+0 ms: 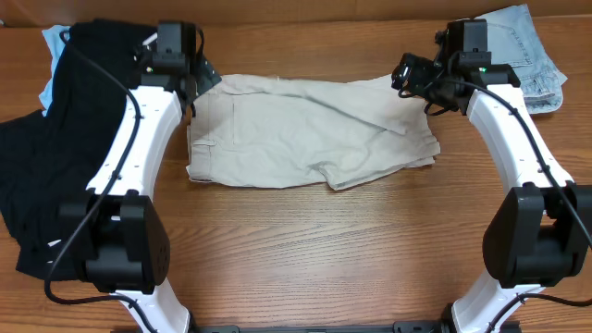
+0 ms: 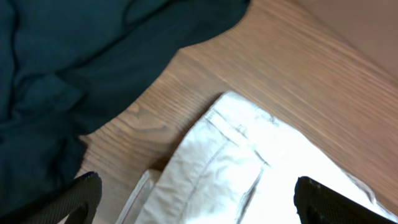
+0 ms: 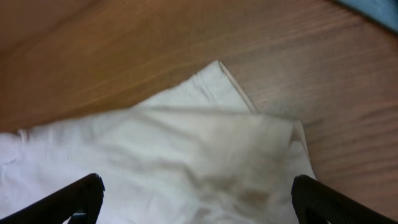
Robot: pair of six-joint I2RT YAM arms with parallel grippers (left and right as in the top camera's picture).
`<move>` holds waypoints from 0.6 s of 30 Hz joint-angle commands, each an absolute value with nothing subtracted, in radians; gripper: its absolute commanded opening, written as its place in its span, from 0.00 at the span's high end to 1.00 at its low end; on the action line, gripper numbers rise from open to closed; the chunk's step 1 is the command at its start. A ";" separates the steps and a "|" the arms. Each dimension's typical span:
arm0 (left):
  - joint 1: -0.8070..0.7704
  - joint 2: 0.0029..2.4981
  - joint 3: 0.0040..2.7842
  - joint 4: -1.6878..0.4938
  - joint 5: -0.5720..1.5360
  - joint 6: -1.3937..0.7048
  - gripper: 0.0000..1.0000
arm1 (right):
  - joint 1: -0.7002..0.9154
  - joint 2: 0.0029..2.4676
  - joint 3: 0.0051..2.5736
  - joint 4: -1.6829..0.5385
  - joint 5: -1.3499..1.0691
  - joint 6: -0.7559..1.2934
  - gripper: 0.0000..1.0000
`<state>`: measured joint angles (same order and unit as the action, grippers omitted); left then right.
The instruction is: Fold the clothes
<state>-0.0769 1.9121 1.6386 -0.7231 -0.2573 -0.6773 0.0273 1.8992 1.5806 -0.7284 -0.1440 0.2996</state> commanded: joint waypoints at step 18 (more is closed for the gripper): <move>-0.147 1.979 1.738 -1.094 -0.103 -0.523 0.78 | 0.106 1.875 1.458 -0.887 -0.219 0.262 0.44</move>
